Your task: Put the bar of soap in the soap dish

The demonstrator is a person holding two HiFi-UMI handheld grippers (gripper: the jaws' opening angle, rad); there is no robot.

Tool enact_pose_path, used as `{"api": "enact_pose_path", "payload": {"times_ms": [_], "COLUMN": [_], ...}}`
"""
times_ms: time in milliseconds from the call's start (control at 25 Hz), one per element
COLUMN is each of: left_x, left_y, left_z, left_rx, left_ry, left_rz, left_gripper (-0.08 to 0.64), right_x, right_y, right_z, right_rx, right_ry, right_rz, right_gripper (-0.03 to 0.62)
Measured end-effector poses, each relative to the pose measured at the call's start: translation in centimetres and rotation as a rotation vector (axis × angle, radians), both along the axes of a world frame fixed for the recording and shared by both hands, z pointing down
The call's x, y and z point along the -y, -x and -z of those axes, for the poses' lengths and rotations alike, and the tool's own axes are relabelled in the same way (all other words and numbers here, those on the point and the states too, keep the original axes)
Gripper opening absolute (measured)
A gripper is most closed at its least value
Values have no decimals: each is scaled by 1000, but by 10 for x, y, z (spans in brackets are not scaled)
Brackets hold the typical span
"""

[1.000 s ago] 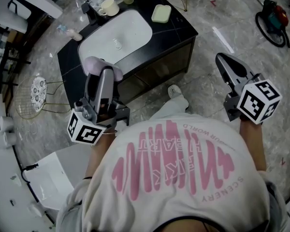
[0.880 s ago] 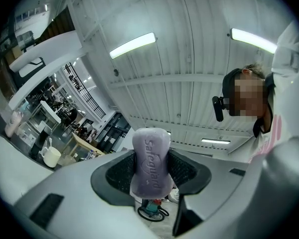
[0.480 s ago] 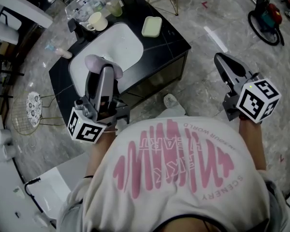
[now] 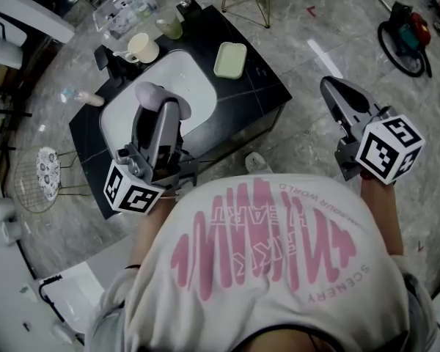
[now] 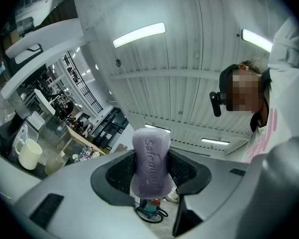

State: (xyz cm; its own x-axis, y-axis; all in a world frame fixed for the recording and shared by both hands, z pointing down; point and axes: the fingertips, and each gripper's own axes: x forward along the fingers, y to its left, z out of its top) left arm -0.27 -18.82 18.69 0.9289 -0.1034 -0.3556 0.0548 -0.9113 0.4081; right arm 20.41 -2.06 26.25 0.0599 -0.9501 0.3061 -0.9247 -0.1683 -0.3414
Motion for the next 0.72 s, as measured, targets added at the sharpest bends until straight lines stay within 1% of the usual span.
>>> {"api": "enact_pose_path", "payload": {"times_ms": [160,320,480,600,720], "left_x": [12,33,50,58,64], "left_y": [-21,-39,-57,-72,-86], "left_z": [-10,-20,-27,-32,-36], "left_rx": [21,54,81,108,126], "left_ry": [-18,-11,-6,-34,-41], "left_rz": [-12,-7,-27,-33,-29], "left_gripper": [204,204,204,204,204], "right_x": [21,43,63,76,87], "right_y": [-18,-36,-56,-63,-65], "right_z": [-7,-6,2,-3,-10], "right_rx": [13,7,0,7,19], "right_ry": [15,19,8,15,32], "right_rz": [16,28,32,44,65], "right_gripper": [18,18,18,18,18]}}
